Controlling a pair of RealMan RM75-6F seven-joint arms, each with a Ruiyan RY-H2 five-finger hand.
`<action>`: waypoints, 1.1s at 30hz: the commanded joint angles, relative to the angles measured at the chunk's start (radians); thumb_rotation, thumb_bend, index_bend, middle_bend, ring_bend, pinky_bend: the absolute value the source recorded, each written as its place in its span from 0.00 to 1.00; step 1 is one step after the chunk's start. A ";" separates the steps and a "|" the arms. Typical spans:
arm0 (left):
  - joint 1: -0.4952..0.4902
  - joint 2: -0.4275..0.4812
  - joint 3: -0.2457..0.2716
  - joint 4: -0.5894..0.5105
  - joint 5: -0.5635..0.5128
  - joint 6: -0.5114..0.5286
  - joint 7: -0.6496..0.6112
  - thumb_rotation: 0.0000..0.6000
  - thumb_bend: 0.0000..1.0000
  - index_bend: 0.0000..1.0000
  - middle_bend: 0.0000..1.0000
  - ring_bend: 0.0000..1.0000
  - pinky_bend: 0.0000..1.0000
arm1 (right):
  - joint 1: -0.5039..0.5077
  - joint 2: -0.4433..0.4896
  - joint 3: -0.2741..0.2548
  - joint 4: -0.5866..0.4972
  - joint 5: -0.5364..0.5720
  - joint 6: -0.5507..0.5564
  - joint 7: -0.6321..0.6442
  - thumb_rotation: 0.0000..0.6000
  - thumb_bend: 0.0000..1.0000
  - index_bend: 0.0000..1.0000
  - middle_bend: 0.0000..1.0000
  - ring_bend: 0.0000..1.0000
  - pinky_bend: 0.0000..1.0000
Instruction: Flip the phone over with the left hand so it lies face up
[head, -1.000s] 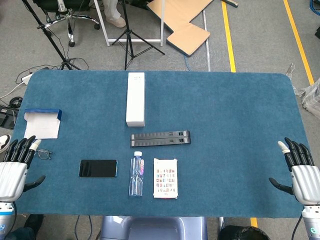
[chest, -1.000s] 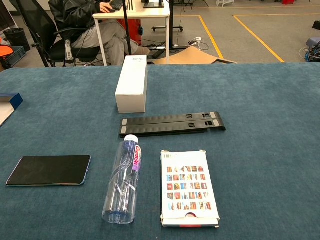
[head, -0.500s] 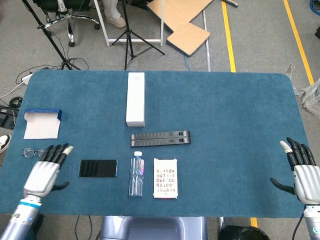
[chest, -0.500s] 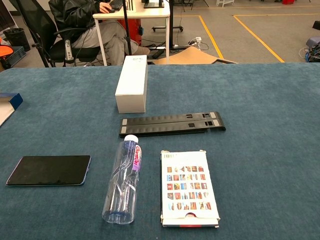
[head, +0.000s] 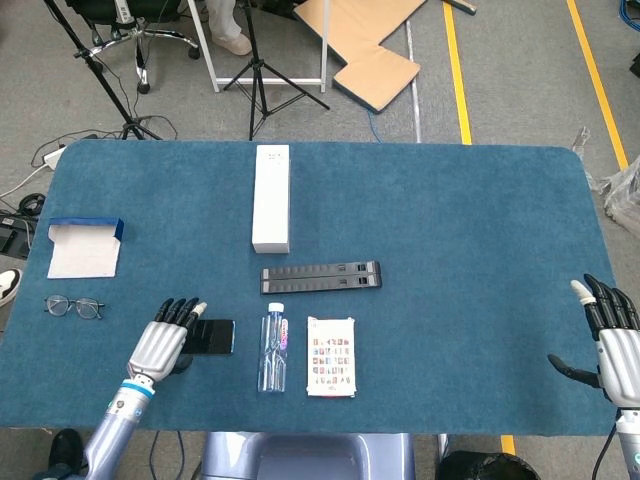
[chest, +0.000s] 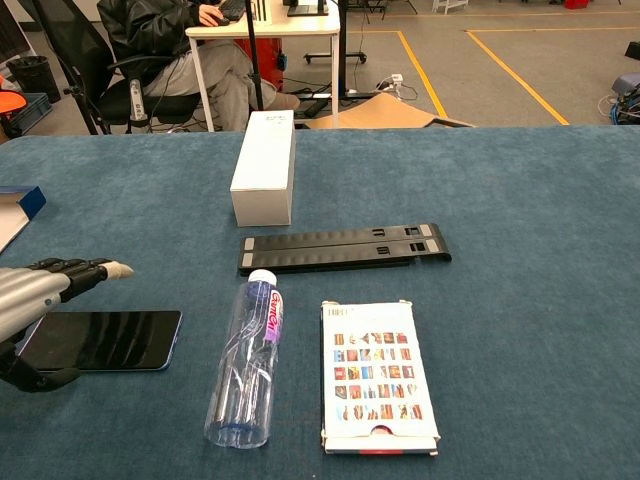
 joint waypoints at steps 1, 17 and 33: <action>-0.007 -0.012 0.002 0.014 -0.009 -0.009 -0.008 1.00 0.32 0.00 0.00 0.00 0.00 | 0.001 -0.002 -0.001 0.001 0.001 -0.003 -0.002 1.00 0.00 0.05 0.00 0.00 0.00; -0.029 -0.033 0.013 0.075 -0.033 -0.036 -0.057 1.00 0.34 0.00 0.00 0.00 0.02 | 0.004 -0.005 -0.003 0.000 -0.001 -0.011 -0.005 1.00 0.00 0.05 0.00 0.00 0.00; -0.032 0.052 0.069 -0.050 -0.091 -0.061 0.017 1.00 0.84 0.20 0.07 0.12 0.14 | 0.010 -0.006 -0.002 0.003 0.000 -0.020 0.006 1.00 0.00 0.05 0.00 0.00 0.00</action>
